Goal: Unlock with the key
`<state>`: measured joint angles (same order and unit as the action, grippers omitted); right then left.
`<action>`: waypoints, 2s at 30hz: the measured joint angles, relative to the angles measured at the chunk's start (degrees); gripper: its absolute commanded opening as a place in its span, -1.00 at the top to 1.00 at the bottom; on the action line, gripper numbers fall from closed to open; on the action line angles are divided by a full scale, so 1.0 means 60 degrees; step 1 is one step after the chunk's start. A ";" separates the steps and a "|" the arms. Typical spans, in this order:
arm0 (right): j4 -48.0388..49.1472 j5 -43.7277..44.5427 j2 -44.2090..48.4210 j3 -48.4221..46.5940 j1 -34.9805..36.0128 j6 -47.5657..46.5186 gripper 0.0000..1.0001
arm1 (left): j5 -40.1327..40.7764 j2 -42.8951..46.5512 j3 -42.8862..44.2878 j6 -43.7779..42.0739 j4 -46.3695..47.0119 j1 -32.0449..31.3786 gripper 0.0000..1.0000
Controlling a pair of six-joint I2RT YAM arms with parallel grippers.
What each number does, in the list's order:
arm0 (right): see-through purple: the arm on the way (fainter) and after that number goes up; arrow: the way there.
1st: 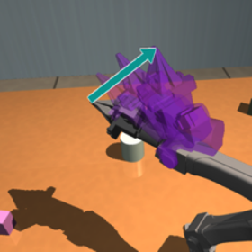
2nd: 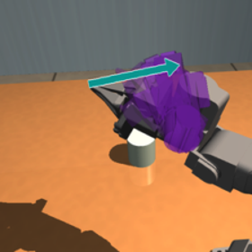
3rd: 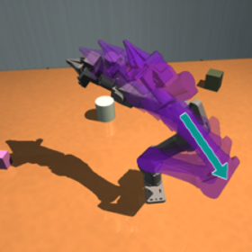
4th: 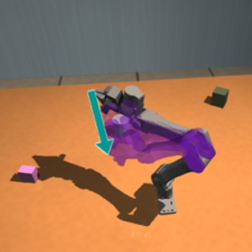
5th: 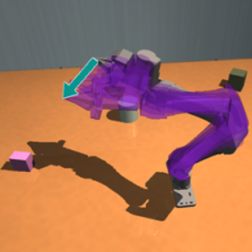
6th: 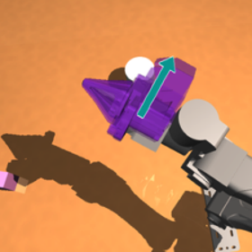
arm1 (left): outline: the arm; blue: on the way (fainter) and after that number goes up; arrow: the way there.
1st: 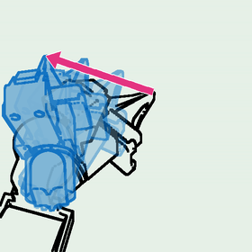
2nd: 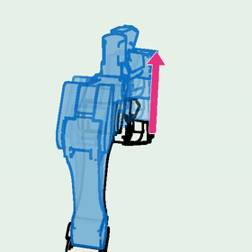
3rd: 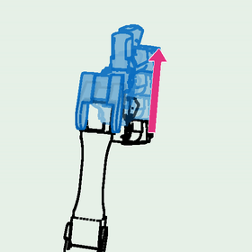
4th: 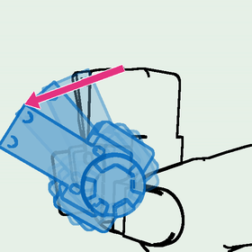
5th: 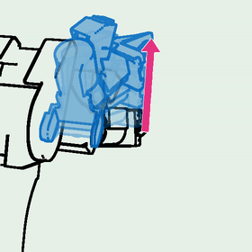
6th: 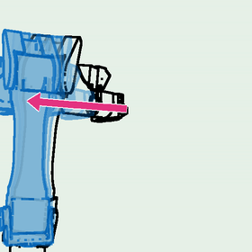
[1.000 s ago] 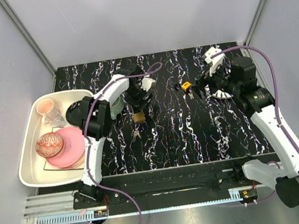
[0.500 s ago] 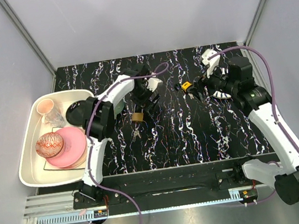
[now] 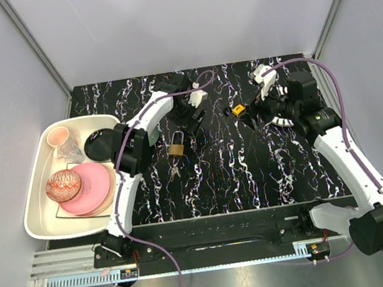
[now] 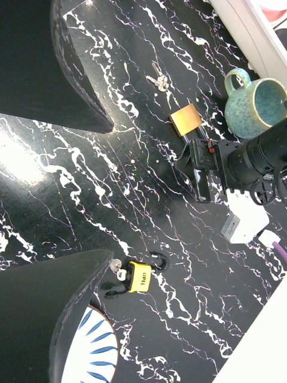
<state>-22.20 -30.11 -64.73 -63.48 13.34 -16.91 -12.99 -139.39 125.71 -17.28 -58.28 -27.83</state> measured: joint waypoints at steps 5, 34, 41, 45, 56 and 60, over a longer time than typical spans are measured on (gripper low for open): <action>0.0000 -0.0470 0.0044 0.0051 0.0040 -0.0120 -0.56 | -0.0087 -0.0062 -0.0022 0.0106 0.0011 0.0255 -0.98; -0.1515 -0.0295 -0.9439 -0.5748 0.5329 -0.4375 -0.27 | -0.3311 1.1424 -0.9289 0.0772 0.1763 0.8743 -0.98; -0.2269 0.0102 -1.0218 -0.6207 0.5639 -0.5176 -0.30 | -0.3679 1.2732 -1.0091 0.1144 0.2280 0.8845 -0.98; -0.2667 0.0160 -1.0327 -0.6317 0.5829 -0.5730 -0.29 | -0.3748 1.2845 -1.0225 0.1275 0.2554 0.8943 -0.98; -0.3235 0.0262 -1.0903 -0.6852 0.6094 -0.6295 -0.22 | -0.4054 1.2652 -1.0400 0.1388 0.2659 0.8983 -0.98; -0.3311 0.0364 -1.1103 -0.6914 0.6098 -0.6295 -0.08 | -0.4098 1.2590 -1.0422 0.1388 0.2659 0.9009 -0.98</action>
<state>-42.06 -27.92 -131.35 -104.97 49.93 -54.68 -37.58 -63.86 63.18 -8.95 -42.33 26.22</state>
